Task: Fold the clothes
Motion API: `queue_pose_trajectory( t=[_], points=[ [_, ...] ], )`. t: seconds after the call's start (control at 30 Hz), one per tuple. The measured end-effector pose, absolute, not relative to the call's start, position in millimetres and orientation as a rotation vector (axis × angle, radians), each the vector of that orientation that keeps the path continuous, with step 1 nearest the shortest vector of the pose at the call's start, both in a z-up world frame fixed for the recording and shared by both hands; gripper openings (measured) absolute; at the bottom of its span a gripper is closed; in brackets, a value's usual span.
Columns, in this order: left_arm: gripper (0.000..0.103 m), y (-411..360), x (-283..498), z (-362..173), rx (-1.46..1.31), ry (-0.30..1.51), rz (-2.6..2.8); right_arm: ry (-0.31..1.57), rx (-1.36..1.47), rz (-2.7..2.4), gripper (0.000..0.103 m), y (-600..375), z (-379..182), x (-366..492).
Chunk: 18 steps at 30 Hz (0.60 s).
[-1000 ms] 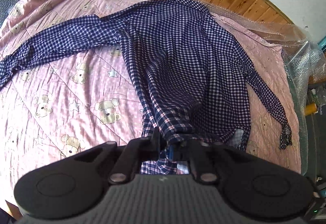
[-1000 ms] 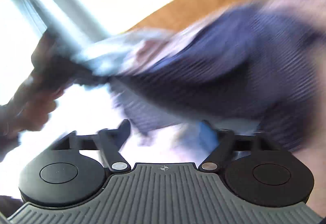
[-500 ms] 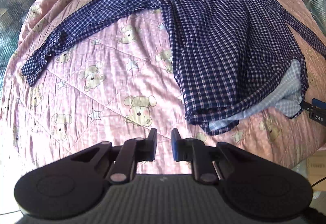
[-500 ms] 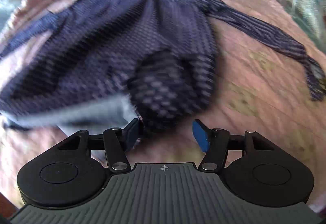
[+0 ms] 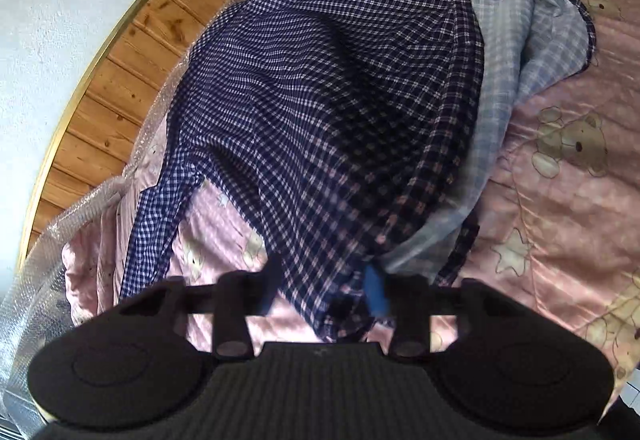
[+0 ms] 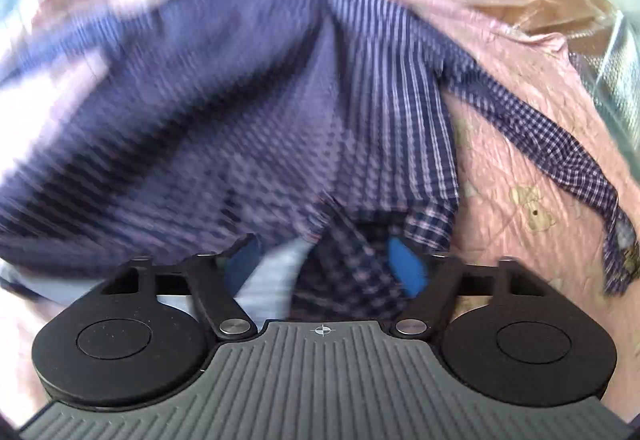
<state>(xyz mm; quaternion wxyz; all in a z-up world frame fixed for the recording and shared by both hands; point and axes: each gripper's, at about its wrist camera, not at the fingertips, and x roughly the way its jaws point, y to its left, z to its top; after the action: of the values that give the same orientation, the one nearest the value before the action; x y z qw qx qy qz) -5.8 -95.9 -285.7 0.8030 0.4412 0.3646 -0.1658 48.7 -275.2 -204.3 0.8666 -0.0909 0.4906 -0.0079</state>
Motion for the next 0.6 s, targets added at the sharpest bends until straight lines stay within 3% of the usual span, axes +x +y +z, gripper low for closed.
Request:
queue_pose_trajectory(
  t=[0.03,0.1,0.17,0.27,0.4,0.53,0.6],
  points=[
    [0.006,-94.7,-5.7,-274.7,0.911,0.752,-0.364,1.009,-0.171,-0.052,0.0,-290.5,-200.4,39.7],
    [0.012,-87.3,-13.6,-246.5,0.803,0.69,-0.43,0.95,-0.102,-0.136,0.0,-324.1,-184.3,10.4],
    [0.028,-81.1,-21.7,-232.6,0.752,0.679,-0.463,0.924,-0.021,-0.213,0.0,-358.0,-174.4,-33.2],
    [0.047,-78.5,-25.6,-255.7,0.785,0.733,-0.384,0.951,0.079,-0.266,0.0,-382.5,-187.7,-63.7],
    [0.047,-78.7,-26.2,-292.0,0.809,0.855,-0.262,0.972,0.188,-0.327,0.002,-404.9,-201.8,-93.5],
    [0.06,-87.8,-37.0,-305.9,0.804,0.856,-0.253,0.923,0.223,-0.332,0.014,-397.2,-196.0,-93.8],
    [0.061,-96.9,-31.5,-310.1,0.837,0.847,-0.243,0.919,0.231,-0.319,0.016,-396.1,-198.2,-93.1]
  ],
)
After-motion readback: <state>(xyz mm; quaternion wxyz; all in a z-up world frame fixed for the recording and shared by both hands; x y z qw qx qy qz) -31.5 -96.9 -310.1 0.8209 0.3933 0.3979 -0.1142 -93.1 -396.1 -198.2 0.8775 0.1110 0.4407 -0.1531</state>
